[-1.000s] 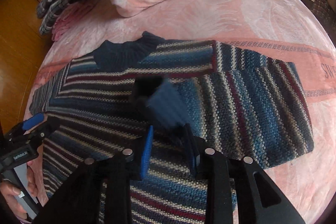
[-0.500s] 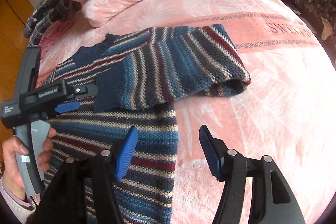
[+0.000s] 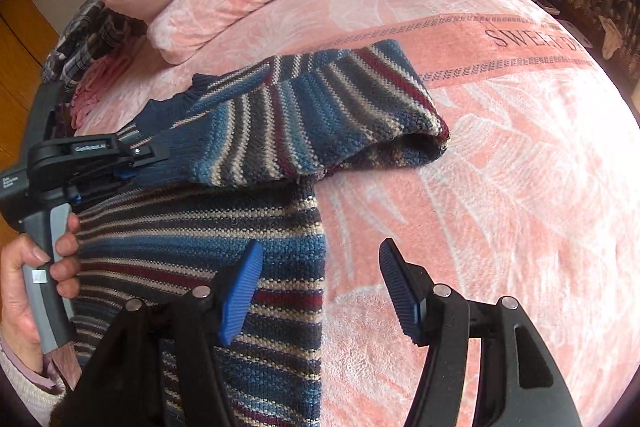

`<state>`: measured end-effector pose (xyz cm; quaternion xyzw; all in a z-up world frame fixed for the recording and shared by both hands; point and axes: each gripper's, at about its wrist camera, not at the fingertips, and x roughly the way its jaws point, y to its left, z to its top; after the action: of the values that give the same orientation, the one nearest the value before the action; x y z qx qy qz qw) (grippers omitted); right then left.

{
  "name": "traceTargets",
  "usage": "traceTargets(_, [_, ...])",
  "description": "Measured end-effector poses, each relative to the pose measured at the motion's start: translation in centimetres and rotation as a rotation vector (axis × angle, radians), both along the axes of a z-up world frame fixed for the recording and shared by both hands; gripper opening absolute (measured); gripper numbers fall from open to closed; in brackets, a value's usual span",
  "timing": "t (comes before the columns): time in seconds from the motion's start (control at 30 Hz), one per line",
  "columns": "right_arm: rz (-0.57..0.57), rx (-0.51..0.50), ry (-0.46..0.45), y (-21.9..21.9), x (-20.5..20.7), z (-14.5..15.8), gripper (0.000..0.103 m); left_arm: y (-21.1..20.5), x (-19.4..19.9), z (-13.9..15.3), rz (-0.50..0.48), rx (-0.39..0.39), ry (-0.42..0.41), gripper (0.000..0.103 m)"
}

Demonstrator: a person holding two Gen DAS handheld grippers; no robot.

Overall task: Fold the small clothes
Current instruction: 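Grasp the folded sleeve cuff with the left tool and adjust it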

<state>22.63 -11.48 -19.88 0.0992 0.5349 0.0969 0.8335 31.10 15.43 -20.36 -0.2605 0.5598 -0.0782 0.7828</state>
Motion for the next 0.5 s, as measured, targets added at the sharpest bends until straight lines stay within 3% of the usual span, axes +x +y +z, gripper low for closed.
traceTargets(0.13, [-0.006,0.024,0.006,0.4,1.3,0.2,0.062,4.6,-1.0,3.4,0.069,0.060,-0.097,0.007])
traceTargets(0.27, [-0.032,0.084,0.034,1.0,3.7,-0.2,0.062,9.8,-1.5,5.2,0.132,0.155,-0.131,0.000])
traceTargets(0.43, [-0.075,0.051,0.067,2.5,7.5,-1.9,0.061,15.7,-2.0,5.3,0.180,0.195,-0.106,0.000])
traceTargets(0.5, [-0.112,0.033,0.085,2.6,8.6,-2.5,0.061,16.9,-2.1,4.6,0.187,0.174,-0.074,0.008])
